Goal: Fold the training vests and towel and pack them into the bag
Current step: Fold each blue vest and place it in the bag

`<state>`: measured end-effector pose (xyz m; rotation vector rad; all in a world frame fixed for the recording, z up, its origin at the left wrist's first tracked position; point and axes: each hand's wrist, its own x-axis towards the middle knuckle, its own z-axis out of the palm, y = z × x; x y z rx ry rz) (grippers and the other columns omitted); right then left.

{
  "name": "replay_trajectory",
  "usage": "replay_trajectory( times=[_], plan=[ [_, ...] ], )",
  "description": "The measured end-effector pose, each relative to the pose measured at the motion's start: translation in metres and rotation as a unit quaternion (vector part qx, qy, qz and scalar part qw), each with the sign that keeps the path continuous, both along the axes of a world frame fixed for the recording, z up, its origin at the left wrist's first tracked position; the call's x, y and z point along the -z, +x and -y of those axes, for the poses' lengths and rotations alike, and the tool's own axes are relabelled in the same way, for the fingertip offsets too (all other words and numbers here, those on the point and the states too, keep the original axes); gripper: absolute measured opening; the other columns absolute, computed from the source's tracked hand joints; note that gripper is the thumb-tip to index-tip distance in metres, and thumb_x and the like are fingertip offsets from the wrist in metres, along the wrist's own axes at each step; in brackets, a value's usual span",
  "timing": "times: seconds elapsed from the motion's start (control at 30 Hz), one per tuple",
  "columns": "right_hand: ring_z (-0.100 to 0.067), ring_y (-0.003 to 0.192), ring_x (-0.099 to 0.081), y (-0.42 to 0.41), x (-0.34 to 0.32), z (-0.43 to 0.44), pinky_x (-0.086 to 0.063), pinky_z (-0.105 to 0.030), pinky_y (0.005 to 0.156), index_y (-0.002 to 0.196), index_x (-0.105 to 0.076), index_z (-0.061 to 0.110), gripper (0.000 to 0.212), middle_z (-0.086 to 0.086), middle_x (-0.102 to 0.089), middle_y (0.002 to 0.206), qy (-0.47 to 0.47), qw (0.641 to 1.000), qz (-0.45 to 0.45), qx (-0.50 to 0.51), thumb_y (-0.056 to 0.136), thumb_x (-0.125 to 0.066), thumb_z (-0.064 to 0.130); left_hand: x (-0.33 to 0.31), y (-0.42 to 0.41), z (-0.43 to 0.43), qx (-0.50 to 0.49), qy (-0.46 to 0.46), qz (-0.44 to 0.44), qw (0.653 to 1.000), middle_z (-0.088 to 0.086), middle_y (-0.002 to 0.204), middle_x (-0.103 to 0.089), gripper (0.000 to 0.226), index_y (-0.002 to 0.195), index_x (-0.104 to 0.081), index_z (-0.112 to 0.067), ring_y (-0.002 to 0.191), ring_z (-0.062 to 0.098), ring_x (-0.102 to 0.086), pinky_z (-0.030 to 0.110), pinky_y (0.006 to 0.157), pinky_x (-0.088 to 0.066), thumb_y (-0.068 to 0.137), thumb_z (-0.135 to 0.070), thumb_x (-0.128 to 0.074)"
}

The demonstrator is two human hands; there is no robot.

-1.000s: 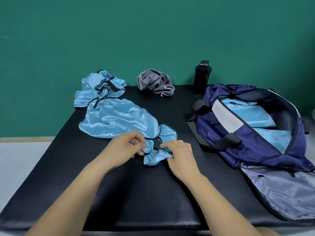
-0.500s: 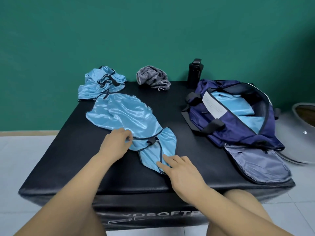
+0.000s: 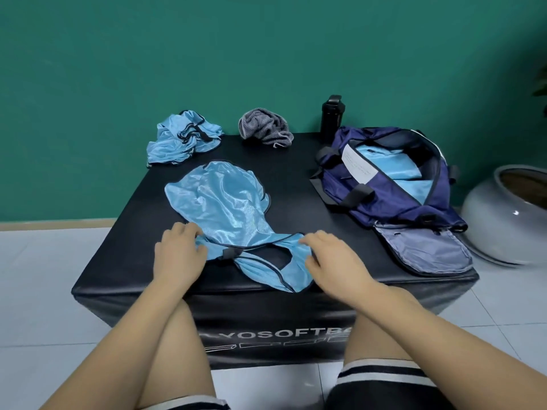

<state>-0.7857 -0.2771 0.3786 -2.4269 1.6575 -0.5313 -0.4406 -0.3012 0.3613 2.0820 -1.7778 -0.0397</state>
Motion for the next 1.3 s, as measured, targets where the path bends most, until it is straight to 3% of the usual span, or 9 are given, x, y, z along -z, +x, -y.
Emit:
replay_trajectory(
  times=[0.2,0.33,0.47,0.57,0.7,0.8,1.07,1.2,1.3],
  plan=[
    [-0.022,0.120,-0.057,0.023,0.007,0.061,-0.054,-0.042,0.096,0.142,-0.049,0.023,0.070,0.000,-0.056,0.131,0.176,0.969,0.096,0.142,0.079,-0.078,0.038,0.012,-0.027,-0.040,0.050,-0.030,-0.042,0.997,-0.007,0.113,-0.059,0.023,0.111,-0.065,-0.027,0.105,0.023,-0.054,0.044,0.087,-0.046,0.090,-0.017,-0.069],
    [-0.023,0.091,-0.065,0.033,0.000,0.075,-0.058,-0.038,0.075,0.097,-0.062,0.019,0.017,0.003,-0.068,0.096,0.173,0.974,0.085,0.117,0.082,-0.069,0.021,0.010,-0.021,-0.045,0.044,-0.058,-0.113,0.991,-0.011,0.108,-0.059,0.019,0.105,-0.067,-0.028,0.100,0.018,-0.055,0.042,0.089,-0.049,0.092,-0.015,-0.070],
    [-0.018,0.080,-0.064,0.034,-0.040,0.075,-0.044,-0.031,0.065,0.084,-0.068,0.017,0.001,0.005,-0.068,0.080,0.108,0.974,0.169,0.104,0.084,-0.066,0.017,0.009,-0.017,-0.041,0.038,-0.048,-0.188,0.980,-0.014,0.108,-0.060,0.015,0.104,-0.068,-0.030,0.103,0.015,-0.059,0.033,0.085,-0.048,0.094,-0.018,-0.069],
    [-0.010,0.073,-0.063,0.025,-0.088,0.072,-0.044,-0.028,0.063,0.080,-0.066,0.021,0.009,0.007,-0.067,0.073,0.031,0.974,0.195,0.108,0.082,-0.066,0.013,0.011,-0.009,-0.031,0.008,-0.017,-0.197,0.980,-0.009,0.111,-0.058,0.016,0.111,-0.066,-0.030,0.103,0.016,-0.061,0.034,0.086,-0.049,0.095,-0.027,-0.069],
    [-0.011,0.074,-0.061,0.014,-0.143,0.067,-0.047,-0.030,0.064,0.082,-0.063,0.023,0.014,0.009,-0.064,0.071,-0.071,0.979,0.166,0.094,0.081,-0.061,0.009,0.012,-0.011,-0.026,-0.003,0.058,-0.144,0.988,-0.005,0.121,-0.051,0.026,0.117,-0.063,-0.034,0.113,0.022,-0.052,0.044,0.098,-0.051,0.094,-0.044,-0.073],
    [-0.021,0.077,-0.061,0.003,-0.163,0.062,-0.050,-0.035,0.066,0.087,-0.061,0.025,0.015,0.010,-0.062,0.073,-0.112,0.985,0.102,0.079,0.081,-0.061,0.011,0.009,-0.017,-0.029,0.008,0.090,-0.114,0.989,-0.006,0.116,-0.050,0.012,0.098,-0.068,-0.037,0.113,0.023,-0.051,0.046,0.099,-0.051,0.093,-0.046,-0.074],
    [-0.023,0.080,-0.063,0.007,-0.218,0.046,-0.057,-0.038,0.074,0.089,-0.066,0.024,0.018,0.013,-0.062,0.076,-0.124,0.989,0.049,0.056,0.078,-0.061,0.012,-0.073,-0.062,-0.048,0.106,-0.020,-0.224,0.968,-0.014,0.090,-0.071,0.006,0.091,-0.068,-0.035,0.083,0.004,-0.066,0.024,0.075,-0.051,0.095,-0.033,-0.072],
    [-0.024,0.086,-0.065,0.035,-0.256,0.035,-0.054,-0.035,0.069,0.095,-0.068,0.023,0.018,0.011,-0.061,0.078,-0.120,0.991,0.035,0.046,0.081,-0.062,0.014,-0.143,-0.104,-0.058,0.205,-0.081,-0.240,0.945,-0.018,0.093,-0.075,0.004,0.101,-0.075,-0.032,0.091,-0.001,-0.067,0.015,0.082,-0.050,0.099,-0.032,-0.071],
    [-0.026,0.086,-0.061,0.058,-0.277,0.029,-0.044,-0.031,0.064,0.101,-0.067,0.023,0.021,0.011,-0.056,0.080,-0.134,0.990,0.028,0.044,0.082,-0.063,0.015,-0.184,-0.125,-0.060,0.222,-0.068,-0.274,0.934,-0.019,0.104,-0.075,0.028,0.118,-0.075,-0.031,0.097,-0.006,-0.067,0.010,0.083,-0.047,0.096,-0.047,-0.073]
  ],
)
